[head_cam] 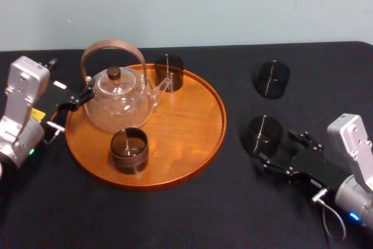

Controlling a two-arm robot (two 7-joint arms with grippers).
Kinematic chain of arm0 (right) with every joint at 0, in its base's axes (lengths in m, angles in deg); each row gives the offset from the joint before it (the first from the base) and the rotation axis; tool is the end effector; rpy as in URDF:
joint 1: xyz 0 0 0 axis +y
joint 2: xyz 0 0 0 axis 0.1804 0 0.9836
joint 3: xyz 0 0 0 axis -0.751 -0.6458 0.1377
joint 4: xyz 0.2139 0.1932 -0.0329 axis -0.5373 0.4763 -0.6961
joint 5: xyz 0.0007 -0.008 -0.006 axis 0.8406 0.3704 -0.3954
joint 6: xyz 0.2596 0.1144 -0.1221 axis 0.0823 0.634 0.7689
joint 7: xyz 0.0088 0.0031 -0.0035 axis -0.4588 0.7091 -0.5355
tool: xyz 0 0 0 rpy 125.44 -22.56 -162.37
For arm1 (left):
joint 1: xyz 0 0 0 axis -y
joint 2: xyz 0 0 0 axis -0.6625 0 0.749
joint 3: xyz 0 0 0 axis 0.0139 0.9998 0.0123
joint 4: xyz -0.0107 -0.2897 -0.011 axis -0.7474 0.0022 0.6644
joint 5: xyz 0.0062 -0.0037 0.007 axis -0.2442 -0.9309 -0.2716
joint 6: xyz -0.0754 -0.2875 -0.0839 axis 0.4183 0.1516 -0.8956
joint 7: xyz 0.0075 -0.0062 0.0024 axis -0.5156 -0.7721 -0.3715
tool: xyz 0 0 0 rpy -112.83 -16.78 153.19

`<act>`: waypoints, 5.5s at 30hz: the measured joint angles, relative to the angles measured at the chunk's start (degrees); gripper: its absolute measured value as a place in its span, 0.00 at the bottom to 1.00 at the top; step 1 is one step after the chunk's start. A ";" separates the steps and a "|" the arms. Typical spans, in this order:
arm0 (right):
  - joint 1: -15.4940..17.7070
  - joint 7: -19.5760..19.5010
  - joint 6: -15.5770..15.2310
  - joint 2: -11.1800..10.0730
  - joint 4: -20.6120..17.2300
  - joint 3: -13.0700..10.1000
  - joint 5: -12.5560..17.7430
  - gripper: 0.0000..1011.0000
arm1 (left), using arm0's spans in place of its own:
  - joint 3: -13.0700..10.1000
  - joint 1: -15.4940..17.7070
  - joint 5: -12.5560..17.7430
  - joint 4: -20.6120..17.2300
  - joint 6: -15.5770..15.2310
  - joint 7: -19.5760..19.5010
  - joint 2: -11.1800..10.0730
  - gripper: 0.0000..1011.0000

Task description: Pick up the glass from the table and place it on the tray.

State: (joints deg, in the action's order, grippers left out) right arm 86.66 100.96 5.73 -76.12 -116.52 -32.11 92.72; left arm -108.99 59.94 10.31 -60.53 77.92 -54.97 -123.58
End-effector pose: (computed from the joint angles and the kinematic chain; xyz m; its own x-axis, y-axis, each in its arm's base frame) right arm 0.2726 -0.0742 -0.3236 0.5694 -0.8076 0.1534 0.8085 0.5164 -0.2821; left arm 0.3581 0.0826 -0.3023 0.2921 0.8804 0.3735 -0.9553 0.2872 0.0702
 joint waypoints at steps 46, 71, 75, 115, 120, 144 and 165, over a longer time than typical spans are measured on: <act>-10.43 7.26 -1.42 9.73 12.78 -0.43 -4.76 0.99 | 0.00 0.00 0.00 0.00 0.00 0.00 0.00 1.00; -10.05 8.84 -2.68 9.52 10.51 -1.31 -4.30 0.90 | 0.00 0.00 0.00 0.00 0.00 0.00 0.00 1.00; -10.10 9.07 -3.46 9.28 8.47 -1.34 -4.64 0.90 | 0.00 0.00 0.00 0.00 0.00 0.00 0.00 1.00; -19.25 11.63 -5.09 16.56 10.93 8.44 -9.59 0.90 | 0.00 0.00 0.00 0.00 0.00 0.00 0.00 1.00; -19.50 11.88 -4.69 16.94 11.83 8.97 -9.67 0.90 | 0.00 0.00 0.00 0.00 0.00 0.00 0.00 1.00; -21.61 13.08 -2.52 19.20 18.02 11.04 -9.92 0.90 | 0.00 0.00 0.00 0.00 0.00 0.00 0.00 1.00; -22.28 13.57 -2.21 20.13 20.13 11.70 -10.03 0.90 | 0.00 0.00 0.00 0.00 0.00 0.00 0.00 1.00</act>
State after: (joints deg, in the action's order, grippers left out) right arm 64.38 114.54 3.51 -56.00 -96.39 -20.42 82.69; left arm -108.99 59.94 10.31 -60.53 77.92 -54.97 -123.58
